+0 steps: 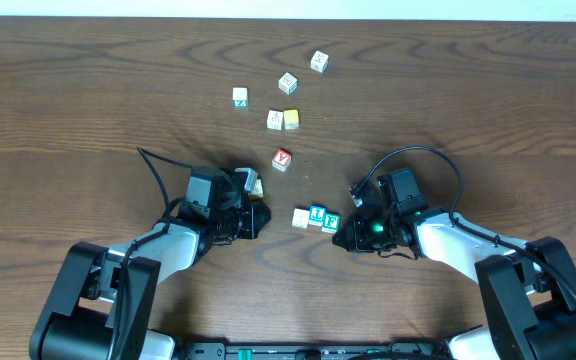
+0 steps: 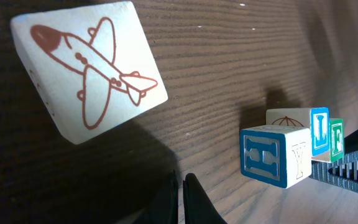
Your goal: Lift 3 blocks
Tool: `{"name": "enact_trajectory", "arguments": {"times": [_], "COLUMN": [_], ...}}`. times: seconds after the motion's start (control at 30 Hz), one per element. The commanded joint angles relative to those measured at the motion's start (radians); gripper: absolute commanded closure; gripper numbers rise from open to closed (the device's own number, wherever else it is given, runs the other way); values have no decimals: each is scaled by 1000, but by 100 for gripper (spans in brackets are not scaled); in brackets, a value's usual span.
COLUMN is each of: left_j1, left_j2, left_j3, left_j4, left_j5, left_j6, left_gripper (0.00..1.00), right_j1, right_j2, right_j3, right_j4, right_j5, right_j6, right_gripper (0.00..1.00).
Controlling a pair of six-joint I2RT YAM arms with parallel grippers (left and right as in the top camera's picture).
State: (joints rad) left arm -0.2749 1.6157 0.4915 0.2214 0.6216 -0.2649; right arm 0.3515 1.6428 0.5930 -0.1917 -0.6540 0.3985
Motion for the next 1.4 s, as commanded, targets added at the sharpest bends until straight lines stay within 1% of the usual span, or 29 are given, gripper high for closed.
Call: {"name": "enact_trajectory", "arguments": {"times": [0.0, 0.27, 0.7, 1.07, 1.37], "left_j1": [7, 8, 7, 7, 7], "left_j2": [6, 6, 6, 6, 6], "left_j3": [10, 10, 10, 10, 10], "left_j4": [-7, -6, -7, -7, -7], "left_j5": [-39, -39, -39, -39, -39], "left_j6": [2, 2, 2, 2, 2], "left_gripper": [93, 93, 93, 93, 93], "right_j1": [6, 6, 6, 21, 34], "right_j2": [10, 10, 10, 10, 10], "right_j3": [-6, -6, -6, -6, -6], "right_j4": [5, 51, 80, 37, 100], "right_j5": [37, 37, 48, 47, 51], "right_j6": [13, 13, 13, 13, 35], "right_gripper": [99, 99, 99, 99, 99]}}
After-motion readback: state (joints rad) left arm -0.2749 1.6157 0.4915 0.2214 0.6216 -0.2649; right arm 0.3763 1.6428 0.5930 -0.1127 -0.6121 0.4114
